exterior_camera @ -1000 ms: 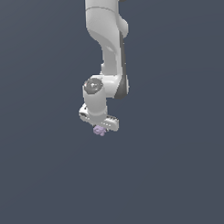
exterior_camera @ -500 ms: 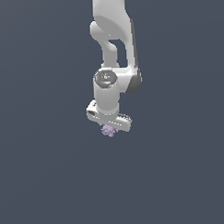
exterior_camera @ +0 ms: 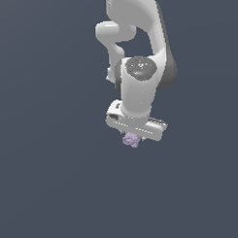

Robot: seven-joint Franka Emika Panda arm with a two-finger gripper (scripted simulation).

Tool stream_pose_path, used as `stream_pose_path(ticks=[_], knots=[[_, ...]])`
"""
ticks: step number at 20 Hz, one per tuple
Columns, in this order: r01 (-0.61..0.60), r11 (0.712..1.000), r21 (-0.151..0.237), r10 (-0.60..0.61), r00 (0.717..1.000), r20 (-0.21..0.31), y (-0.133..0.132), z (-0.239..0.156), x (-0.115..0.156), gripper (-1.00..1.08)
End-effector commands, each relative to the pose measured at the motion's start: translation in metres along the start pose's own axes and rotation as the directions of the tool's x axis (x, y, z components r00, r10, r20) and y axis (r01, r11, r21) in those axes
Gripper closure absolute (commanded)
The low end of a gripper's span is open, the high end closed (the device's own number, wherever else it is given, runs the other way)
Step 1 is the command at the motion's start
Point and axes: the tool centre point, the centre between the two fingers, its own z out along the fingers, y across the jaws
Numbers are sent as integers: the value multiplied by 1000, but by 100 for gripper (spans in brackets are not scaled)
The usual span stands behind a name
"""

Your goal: Pick up the object and move it to a goal position.

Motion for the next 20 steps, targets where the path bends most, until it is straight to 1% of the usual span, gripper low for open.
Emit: stream_pose_path(ticks=[1, 10, 20], knots=[[-1, 1000, -1, 1, 1000, 1, -18, -16, 4, 108], [-1, 1000, 0, 1, 1000, 1, -69, -62, 18, 108], [-1, 1000, 0, 1, 1000, 1, -109, -97, 29, 108]])
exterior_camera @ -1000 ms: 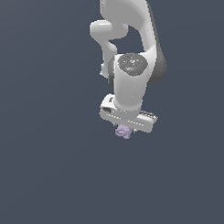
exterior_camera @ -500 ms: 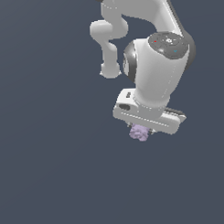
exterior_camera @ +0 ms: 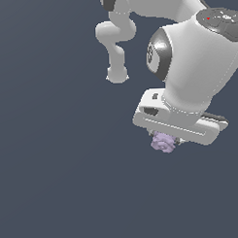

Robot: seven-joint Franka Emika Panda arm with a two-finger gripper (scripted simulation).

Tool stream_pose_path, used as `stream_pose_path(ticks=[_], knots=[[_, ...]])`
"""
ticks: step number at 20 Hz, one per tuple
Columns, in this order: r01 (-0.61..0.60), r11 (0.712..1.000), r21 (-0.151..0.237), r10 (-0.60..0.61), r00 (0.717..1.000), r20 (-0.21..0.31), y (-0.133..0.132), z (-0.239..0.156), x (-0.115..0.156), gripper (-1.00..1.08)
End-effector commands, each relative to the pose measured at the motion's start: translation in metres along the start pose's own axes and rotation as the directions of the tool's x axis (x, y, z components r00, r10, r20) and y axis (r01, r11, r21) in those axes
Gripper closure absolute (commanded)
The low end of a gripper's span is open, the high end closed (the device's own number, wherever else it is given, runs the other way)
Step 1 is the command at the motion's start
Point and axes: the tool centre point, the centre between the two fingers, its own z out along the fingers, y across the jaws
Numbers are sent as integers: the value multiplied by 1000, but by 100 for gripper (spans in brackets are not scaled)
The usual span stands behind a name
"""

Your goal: Pick up the object and move it to a goal position.

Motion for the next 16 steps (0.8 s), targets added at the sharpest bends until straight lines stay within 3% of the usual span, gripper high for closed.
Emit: stream_pose_path(ticks=[1, 16], knots=[[0, 1000, 0, 0, 1000, 0, -8, -7, 3, 108], [0, 1000, 0, 0, 1000, 0, -28, -24, 9, 108]])
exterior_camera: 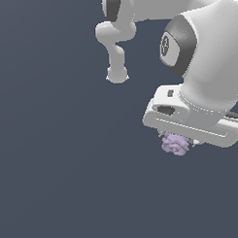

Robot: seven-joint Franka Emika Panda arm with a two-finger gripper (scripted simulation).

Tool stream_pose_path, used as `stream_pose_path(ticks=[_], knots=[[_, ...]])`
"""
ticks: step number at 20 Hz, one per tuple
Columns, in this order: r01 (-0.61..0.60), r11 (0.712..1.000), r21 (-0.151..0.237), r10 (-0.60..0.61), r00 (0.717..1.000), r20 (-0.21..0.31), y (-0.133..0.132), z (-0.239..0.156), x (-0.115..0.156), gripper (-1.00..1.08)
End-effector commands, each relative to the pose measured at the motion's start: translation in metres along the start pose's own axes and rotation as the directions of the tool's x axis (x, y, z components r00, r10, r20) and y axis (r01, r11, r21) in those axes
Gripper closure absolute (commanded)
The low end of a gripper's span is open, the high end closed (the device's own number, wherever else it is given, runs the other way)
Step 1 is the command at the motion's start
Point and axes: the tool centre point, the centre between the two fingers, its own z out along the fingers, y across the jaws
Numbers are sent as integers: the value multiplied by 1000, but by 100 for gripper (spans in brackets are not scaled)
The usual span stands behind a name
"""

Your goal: Pick up the object and move it to a goal position.

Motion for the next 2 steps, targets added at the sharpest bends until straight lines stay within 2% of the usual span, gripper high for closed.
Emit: stream_pose_path(ticks=[1, 2], knots=[[0, 1000, 0, 0, 1000, 0, -1, -1, 0, 108], [0, 1000, 0, 0, 1000, 0, -1, -1, 0, 108]])
